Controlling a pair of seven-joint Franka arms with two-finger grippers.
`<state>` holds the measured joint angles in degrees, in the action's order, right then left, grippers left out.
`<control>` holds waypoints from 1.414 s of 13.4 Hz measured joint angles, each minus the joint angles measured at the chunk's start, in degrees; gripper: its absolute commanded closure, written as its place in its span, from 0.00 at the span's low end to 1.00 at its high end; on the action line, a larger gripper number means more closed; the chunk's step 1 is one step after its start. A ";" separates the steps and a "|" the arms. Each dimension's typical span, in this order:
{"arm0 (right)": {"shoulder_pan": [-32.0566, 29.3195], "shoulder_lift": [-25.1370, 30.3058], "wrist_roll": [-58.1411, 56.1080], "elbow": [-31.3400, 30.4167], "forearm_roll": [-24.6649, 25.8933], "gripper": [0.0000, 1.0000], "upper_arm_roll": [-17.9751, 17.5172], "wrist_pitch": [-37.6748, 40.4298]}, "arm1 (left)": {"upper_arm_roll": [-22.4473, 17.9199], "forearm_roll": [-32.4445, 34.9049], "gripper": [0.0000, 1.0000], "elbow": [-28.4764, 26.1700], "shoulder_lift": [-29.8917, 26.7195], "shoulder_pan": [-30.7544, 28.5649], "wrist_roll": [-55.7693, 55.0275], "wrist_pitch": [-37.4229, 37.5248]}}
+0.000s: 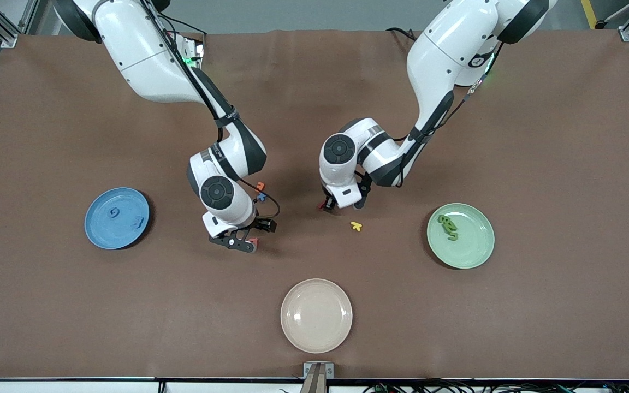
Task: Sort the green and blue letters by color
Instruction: 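Grasp a green letter with the left gripper while the right gripper grasps blue letter, then release the green letter on green plate while the right gripper releases on blue plate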
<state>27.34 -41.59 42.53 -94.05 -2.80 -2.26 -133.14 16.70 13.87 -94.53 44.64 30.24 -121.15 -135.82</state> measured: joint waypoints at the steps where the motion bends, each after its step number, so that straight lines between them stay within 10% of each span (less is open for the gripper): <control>1: 0.23 -0.29 0.01 0.04 0.00 0.22 0.00 0.00 | 0.00 0.20 0.31 0.02 0.00 0.04 -0.01 -0.01; 6: 0.72 -1.07 0.12 0.31 -0.01 0.37 0.00 0.00 | 0.00 0.60 0.99 0.75 0.00 0.31 0.02 -0.18; 19: 0.79 -1.09 0.76 0.68 -0.08 0.82 0.00 0.00 | -0.49 6.16 1.00 1.61 -10.92 -12.15 24.21 12.55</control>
<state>28.12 -42.68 43.29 -93.36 -2.87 -2.26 -133.14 16.21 20.03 -92.92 33.71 18.09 -96.94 -123.26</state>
